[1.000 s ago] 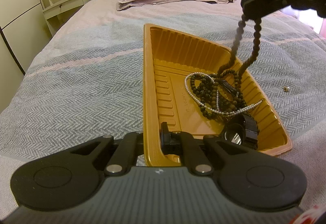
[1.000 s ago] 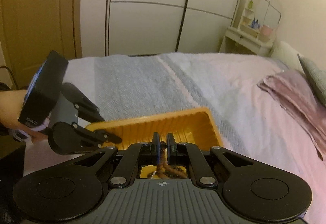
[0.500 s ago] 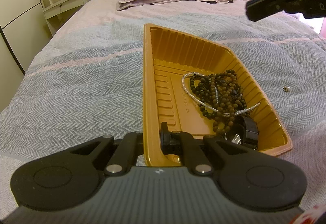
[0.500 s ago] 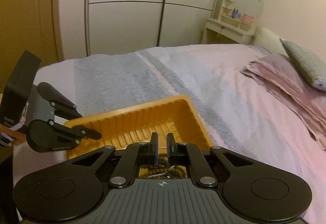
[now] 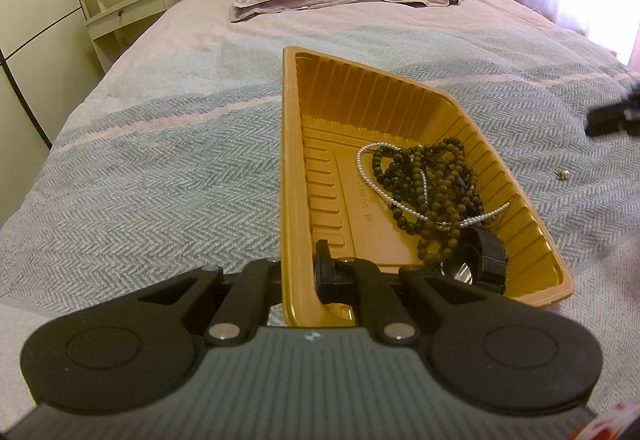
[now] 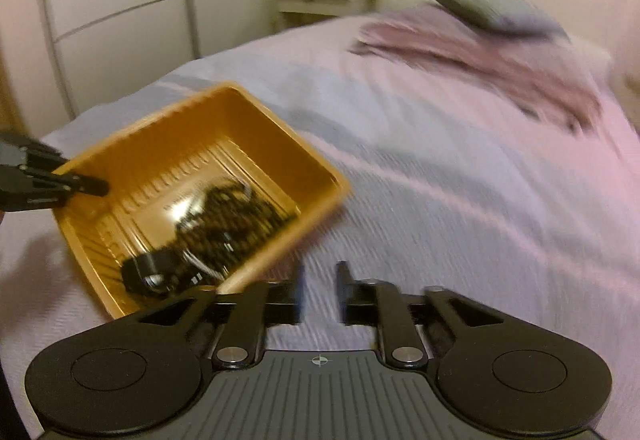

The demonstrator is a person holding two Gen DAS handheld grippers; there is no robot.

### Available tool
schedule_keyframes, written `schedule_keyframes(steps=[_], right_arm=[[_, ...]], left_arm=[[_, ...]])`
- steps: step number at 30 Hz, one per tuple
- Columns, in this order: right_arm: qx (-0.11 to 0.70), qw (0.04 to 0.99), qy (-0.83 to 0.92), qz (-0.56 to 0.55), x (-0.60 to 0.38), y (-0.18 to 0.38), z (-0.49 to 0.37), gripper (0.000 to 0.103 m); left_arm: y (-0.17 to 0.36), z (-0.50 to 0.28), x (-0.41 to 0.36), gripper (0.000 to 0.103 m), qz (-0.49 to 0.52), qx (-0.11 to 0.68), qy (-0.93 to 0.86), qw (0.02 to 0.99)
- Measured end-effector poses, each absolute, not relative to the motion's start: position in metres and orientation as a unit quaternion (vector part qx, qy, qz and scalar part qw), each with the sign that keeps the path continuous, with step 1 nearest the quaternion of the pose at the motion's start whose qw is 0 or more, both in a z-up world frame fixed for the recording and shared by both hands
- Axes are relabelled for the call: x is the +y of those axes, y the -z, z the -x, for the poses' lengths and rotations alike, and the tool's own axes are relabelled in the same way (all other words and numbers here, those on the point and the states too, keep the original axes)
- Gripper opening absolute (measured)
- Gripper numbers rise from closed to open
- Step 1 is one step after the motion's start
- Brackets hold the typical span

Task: Organize jewelry
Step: 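Move the right gripper to the small pearl charm and pinch it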

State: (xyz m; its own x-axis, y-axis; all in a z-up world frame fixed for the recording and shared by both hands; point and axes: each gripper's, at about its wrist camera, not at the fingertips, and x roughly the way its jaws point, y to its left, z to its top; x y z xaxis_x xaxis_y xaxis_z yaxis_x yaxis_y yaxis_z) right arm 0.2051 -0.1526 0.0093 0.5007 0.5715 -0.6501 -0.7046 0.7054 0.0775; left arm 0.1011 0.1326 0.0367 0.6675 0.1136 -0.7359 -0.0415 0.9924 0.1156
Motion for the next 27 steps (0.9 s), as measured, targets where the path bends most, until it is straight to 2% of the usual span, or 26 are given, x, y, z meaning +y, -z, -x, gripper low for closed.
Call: schedule_keyframes(steps=[1, 2, 11, 18, 20, 22, 27], right_arm=[[0.342, 0.863, -0.364, 0.082, -0.163, -0.003, -0.204, 0.05], [0.346, 0.866, -0.356, 0.065, -0.173, 0.002, -0.202, 0.052], [0.375, 0.884, -0.281, -0.002, -0.223, 0.047, -0.186, 0.053], [0.361, 0.894, -0.266, 0.02, -0.202, 0.059, -0.188, 0.052], [0.351, 0.896, -0.269, 0.034, -0.194, 0.06, -0.193, 0.05], [0.347, 0.895, -0.275, 0.051, -0.185, 0.063, -0.198, 0.038], [0.324, 0.892, -0.287, 0.131, -0.166, 0.072, -0.209, 0.03]], left_arm=[[-0.037, -0.101, 0.132, 0.004, -0.045, 0.405, -0.043, 0.912], [-0.037, -0.101, 0.132, 0.004, -0.045, 0.405, -0.043, 0.912], [-0.038, -0.102, 0.132, 0.004, -0.045, 0.405, -0.043, 0.912], [-0.039, -0.102, 0.132, 0.004, -0.046, 0.405, -0.042, 0.912], [-0.039, -0.102, 0.132, 0.004, -0.045, 0.405, -0.043, 0.912], [-0.039, -0.102, 0.133, 0.004, -0.046, 0.406, -0.042, 0.912], [-0.039, -0.102, 0.133, 0.005, -0.046, 0.406, -0.042, 0.912]])
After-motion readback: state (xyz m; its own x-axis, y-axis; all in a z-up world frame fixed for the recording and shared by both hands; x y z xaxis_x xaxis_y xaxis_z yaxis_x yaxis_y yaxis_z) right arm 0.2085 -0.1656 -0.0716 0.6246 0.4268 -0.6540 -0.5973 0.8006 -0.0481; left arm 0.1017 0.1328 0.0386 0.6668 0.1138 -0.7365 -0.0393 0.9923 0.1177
